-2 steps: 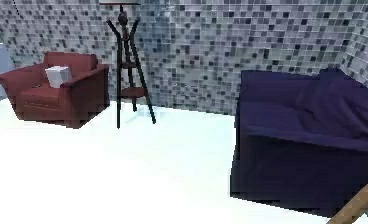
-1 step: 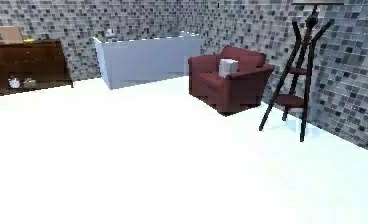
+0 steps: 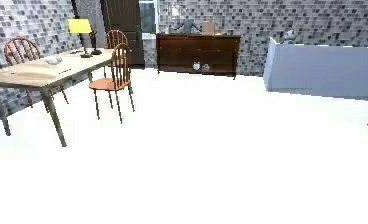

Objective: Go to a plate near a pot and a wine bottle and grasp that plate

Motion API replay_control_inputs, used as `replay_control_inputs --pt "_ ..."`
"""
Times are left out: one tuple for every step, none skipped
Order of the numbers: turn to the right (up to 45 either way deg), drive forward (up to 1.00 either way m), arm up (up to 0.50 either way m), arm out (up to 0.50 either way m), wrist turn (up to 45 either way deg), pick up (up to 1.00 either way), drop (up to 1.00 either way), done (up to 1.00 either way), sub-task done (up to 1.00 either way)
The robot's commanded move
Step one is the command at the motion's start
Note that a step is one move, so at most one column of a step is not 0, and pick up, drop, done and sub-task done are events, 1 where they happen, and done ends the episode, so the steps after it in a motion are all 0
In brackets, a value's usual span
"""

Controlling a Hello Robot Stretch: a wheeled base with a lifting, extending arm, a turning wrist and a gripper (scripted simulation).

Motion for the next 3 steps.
replay_control_inputs --pt "0.0 1.00 0.00 0.00 0.0 0.00 0.00 0.00 0.00" --pt "-3.0 0.00 0.00 0.00 0.0 0.00 0.00 0.00 0.00" --pt "0.0 1.00 0.00 0.00 0.0 0.00 0.00 0.00 0.00"
